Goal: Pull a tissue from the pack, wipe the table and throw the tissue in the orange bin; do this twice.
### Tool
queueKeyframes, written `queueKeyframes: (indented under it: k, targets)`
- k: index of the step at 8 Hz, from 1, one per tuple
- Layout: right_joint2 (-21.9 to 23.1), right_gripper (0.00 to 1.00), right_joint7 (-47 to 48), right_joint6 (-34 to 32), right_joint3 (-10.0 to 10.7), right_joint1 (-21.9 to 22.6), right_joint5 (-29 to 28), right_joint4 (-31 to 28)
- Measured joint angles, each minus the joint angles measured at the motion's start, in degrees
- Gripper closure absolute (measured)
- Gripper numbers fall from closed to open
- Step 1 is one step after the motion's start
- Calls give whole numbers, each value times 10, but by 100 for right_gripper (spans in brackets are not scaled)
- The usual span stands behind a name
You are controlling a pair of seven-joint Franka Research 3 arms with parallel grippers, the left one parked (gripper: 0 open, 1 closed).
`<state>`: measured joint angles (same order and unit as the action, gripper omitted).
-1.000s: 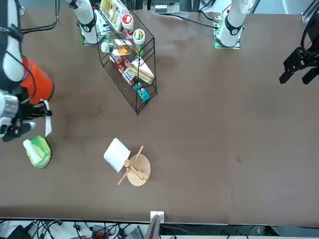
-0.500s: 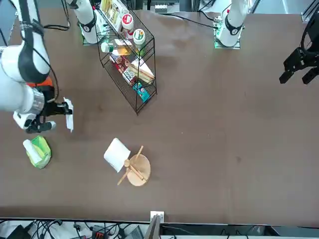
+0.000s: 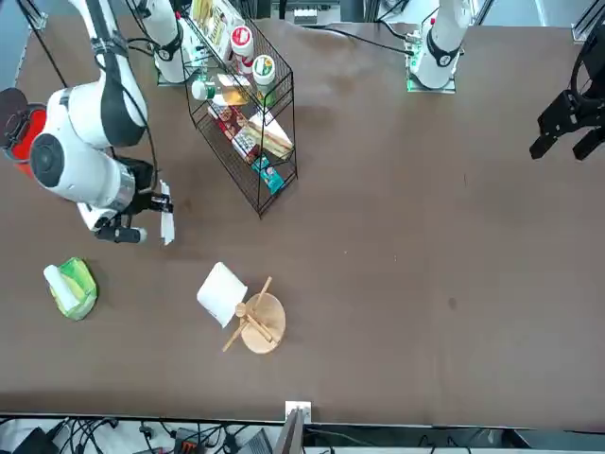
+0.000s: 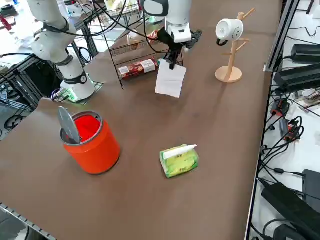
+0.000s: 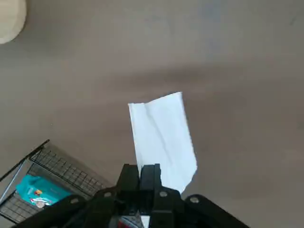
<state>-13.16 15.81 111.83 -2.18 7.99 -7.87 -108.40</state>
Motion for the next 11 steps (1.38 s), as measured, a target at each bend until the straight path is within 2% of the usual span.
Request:
queueKeyframes:
  k: [4,8,11]
  targets:
    - [-1,99,72,19,1,12,0,-38]
    - [-1,99,81,16,5,12,2,-45]
    - [-5,99,81,17,7,12,19,-82]
